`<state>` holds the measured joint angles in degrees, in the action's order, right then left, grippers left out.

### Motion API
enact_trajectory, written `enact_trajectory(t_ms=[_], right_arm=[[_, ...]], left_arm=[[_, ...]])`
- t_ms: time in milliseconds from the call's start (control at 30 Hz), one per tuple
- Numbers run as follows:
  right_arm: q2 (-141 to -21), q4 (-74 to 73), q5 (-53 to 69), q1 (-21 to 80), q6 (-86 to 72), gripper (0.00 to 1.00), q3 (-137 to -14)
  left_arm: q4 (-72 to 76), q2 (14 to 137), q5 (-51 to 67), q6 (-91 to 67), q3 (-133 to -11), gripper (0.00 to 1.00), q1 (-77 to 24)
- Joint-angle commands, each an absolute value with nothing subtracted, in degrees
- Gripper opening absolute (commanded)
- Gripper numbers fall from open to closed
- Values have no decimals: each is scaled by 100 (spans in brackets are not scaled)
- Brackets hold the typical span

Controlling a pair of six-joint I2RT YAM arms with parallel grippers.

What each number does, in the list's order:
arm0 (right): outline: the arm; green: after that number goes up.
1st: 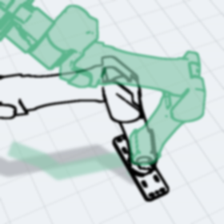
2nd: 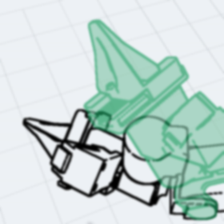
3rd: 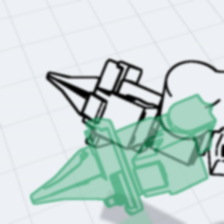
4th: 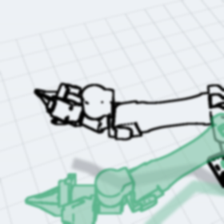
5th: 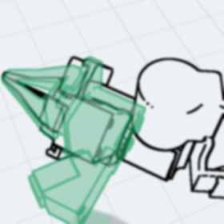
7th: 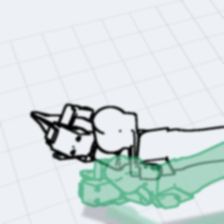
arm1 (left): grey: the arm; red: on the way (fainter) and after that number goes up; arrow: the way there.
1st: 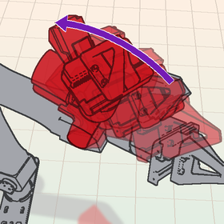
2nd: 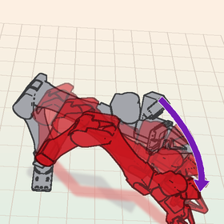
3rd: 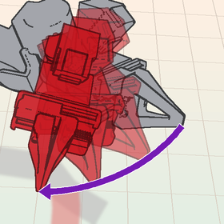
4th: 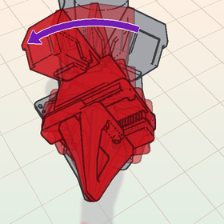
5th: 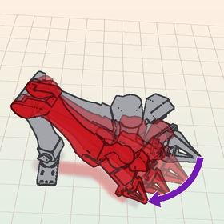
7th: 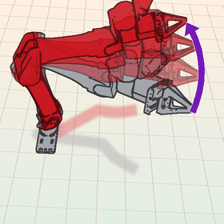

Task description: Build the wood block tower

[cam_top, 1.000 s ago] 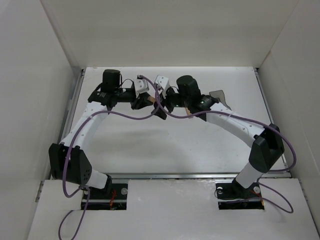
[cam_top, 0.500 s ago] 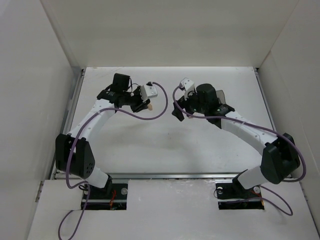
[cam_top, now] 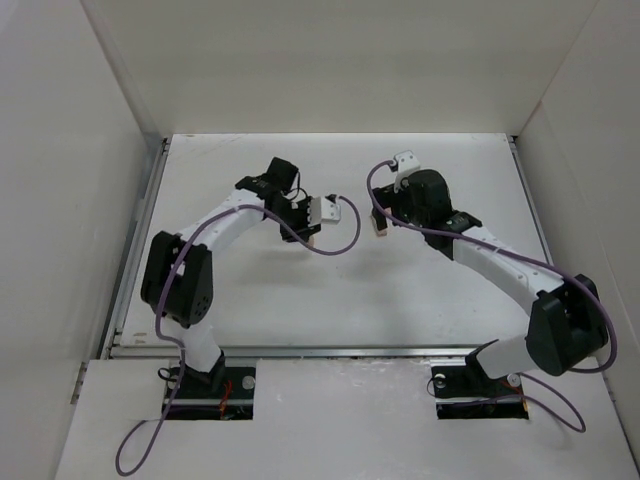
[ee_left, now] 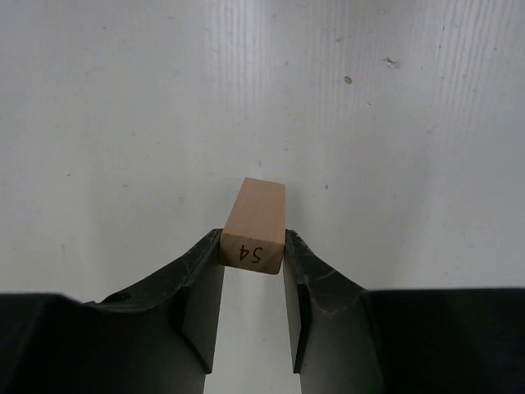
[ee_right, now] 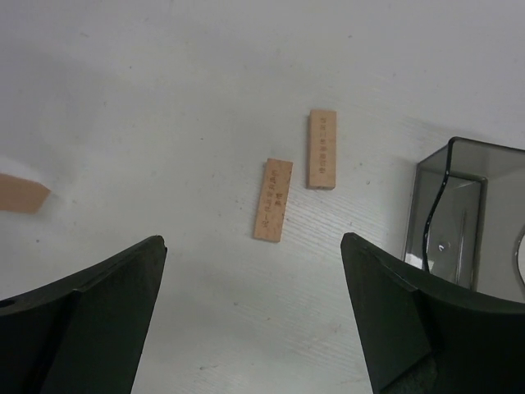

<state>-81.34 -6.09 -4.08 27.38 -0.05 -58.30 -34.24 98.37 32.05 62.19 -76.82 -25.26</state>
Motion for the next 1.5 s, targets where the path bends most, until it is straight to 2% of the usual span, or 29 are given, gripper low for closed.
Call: enact_trajectory(t_ms=[0, 233, 367, 533, 733, 1067, 1467], right_arm=[[-7726, -431, -782, 2689, -149, 93, -5828], [-7655, -431, -853, 2637, -149, 93, -5774], [-7708, -431, -800, 2637, -149, 93, -5774], [-7708, -378, -738, 2584, -149, 93, -5774], [-7708, -378, -738, 2584, -97, 93, -5774], [-7708, -378, -633, 2584, -97, 93, -5722], [-7761, -378, -580, 2584, -97, 93, -5722]], left_arm=[[-4201, 10185, 2962, 6505, -8217, 0, -2654], [-3587, 10494, 2075, 5284, -8543, 0, -2707], [-3314, 10494, 1802, 5098, -8473, 0, -2760], [-3261, 10547, 1986, 5159, -8306, 0, -2760], [-3155, 10495, 2741, 5212, -8166, 0, -2646], [-3041, 10494, 2689, 5923, -7893, 0, -2646], [-3146, 10494, 2848, 6126, -7893, 24, -2698]])
